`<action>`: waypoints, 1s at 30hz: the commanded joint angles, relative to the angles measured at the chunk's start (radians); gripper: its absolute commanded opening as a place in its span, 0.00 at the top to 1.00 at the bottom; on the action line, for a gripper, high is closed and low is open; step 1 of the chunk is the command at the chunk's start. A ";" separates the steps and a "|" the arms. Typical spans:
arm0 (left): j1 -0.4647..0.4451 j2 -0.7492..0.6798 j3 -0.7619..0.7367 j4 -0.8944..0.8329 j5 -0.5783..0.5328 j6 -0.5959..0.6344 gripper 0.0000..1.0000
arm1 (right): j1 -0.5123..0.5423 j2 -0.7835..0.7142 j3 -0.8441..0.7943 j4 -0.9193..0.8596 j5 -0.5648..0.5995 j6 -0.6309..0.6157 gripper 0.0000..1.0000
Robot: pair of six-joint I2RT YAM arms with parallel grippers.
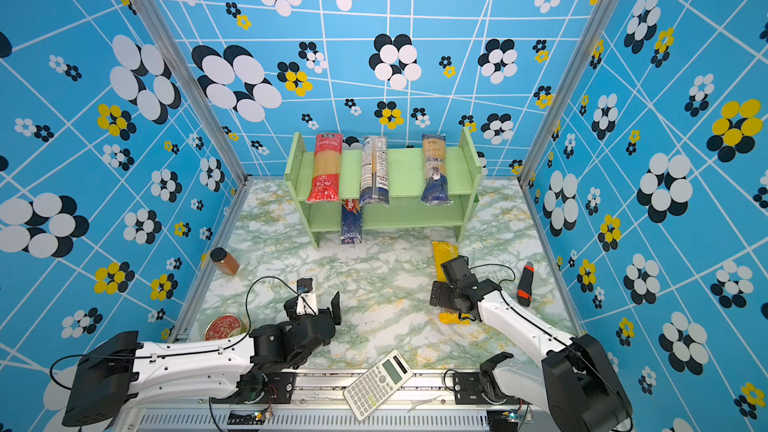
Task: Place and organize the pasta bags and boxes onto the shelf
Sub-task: 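Release the Barilla box and withdraw left gripper while right gripper grasps Pastatime bag, then lift the Pastatime bag's near end and tilt it upright with the right gripper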
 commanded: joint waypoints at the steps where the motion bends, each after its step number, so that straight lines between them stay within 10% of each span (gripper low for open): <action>1: -0.002 -0.047 -0.023 0.020 0.001 0.037 0.01 | -0.004 0.031 -0.005 0.051 -0.073 -0.024 0.01; 30: 0.023 0.111 0.015 0.094 0.059 0.041 0.01 | 0.127 0.308 0.122 0.197 -0.044 -0.125 0.39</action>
